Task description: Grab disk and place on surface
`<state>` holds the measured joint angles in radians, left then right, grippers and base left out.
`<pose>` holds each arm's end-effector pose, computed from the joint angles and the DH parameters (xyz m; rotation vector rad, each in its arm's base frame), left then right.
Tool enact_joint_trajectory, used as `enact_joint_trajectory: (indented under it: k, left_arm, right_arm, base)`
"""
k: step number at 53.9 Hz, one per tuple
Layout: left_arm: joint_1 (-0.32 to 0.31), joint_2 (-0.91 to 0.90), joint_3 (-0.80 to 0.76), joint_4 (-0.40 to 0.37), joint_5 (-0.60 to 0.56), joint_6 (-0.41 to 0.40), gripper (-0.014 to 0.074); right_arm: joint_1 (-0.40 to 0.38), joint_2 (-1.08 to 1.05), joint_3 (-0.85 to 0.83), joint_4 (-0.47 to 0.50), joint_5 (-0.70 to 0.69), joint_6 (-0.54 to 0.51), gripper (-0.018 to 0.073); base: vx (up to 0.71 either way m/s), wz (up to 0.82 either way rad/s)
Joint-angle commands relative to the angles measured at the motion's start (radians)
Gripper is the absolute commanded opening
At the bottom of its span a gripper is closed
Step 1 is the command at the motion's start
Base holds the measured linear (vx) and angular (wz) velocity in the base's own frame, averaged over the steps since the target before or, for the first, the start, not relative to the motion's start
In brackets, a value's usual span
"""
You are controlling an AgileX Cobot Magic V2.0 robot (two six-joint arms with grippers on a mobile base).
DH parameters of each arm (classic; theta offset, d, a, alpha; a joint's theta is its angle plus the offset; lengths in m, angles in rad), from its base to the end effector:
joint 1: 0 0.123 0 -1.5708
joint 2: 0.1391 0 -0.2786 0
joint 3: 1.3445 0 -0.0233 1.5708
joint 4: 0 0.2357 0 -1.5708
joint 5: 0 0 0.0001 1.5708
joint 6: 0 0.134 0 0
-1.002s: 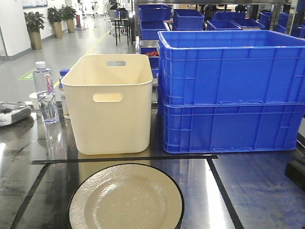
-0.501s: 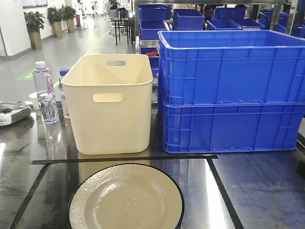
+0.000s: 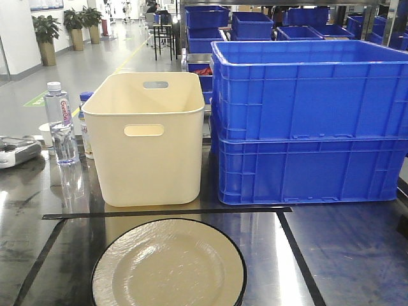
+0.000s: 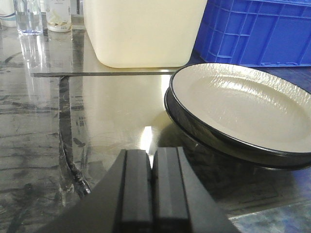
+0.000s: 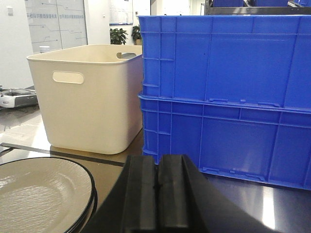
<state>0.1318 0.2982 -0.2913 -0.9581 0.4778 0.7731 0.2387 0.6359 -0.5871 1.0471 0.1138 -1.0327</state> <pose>0.1078 -0.0366 0.2573 0.0478 1.7762 -0.3401 0.1610 0.0528 0.3477 -0.2573 1.5752 0.2732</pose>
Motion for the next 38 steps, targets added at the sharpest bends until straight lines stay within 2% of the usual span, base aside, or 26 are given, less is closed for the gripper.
enact_joint_trajectory:
  k: [1, 7, 11, 17, 22, 25, 27, 30, 33, 38]
  left_arm:
    - [-0.008, 0.01, -0.025, -0.042, -0.05, 0.0, -0.0001]
    - [-0.008, 0.01, -0.024, -0.042, -0.052, 0.0, -0.0001]
    - [-0.008, 0.01, -0.024, -0.012, -0.087, -0.002, -0.0001]
    - [-0.008, 0.01, -0.024, 0.137, -0.152, -0.058, 0.0]
    - [-0.008, 0.01, -0.024, 0.368, -0.198, -0.231, 0.0]
    - [-0.008, 0.008, -0.021, 0.52, -0.23, -0.377, 0.0]
    - [-0.008, -0.005, -0.013, 0.593, -0.265, -0.471, 0.0]
    - [-0.008, -0.036, 0.01, 0.676, -0.327, -0.558, 0.0001]
    - [-0.008, -0.072, 0.049, 0.727, -0.403, -0.602, 0.0001]
    - [-0.008, -0.127, 0.127, 0.752, -0.505, -0.63, 0.0001]
  right_arm:
    - [-0.001, 0.0, -0.029, 0.005, -0.044, -0.004, -0.0009]
    - [-0.001, 0.0, -0.029, 0.005, -0.044, -0.004, -0.0009]
    - [-0.001, 0.0, -0.029, 0.005, -0.044, -0.004, -0.0009]
    - [-0.001, 0.0, -0.029, 0.005, -0.044, -0.004, -0.0009]
    - [-0.001, 0.0, -0.029, 0.005, -0.044, -0.004, -0.0009]
    - [-0.001, 0.0, -0.029, 0.005, -0.044, -0.004, -0.0009]
    - [-0.001, 0.0, -0.029, 0.005, -0.044, -0.004, -0.0009]
    - [-0.001, 0.0, -0.029, 0.005, -0.044, -0.004, -0.0009]
    - [-0.001, 0.0, -0.029, 0.005, -0.044, -0.004, -0.0009]
    - [-0.001, 0.0, -0.029, 0.005, -0.044, -0.004, -0.0009]
  base:
    - [0.0, 0.0]
    - [0.0, 0.0]
    - [0.0, 0.0]
    - [0.0, 0.0]
    - [0.0, 0.0]
    - [0.0, 0.0]
    - [0.0, 0.0]
    - [0.0, 0.0]
    - [0.0, 0.0]
    - [0.0, 0.0]
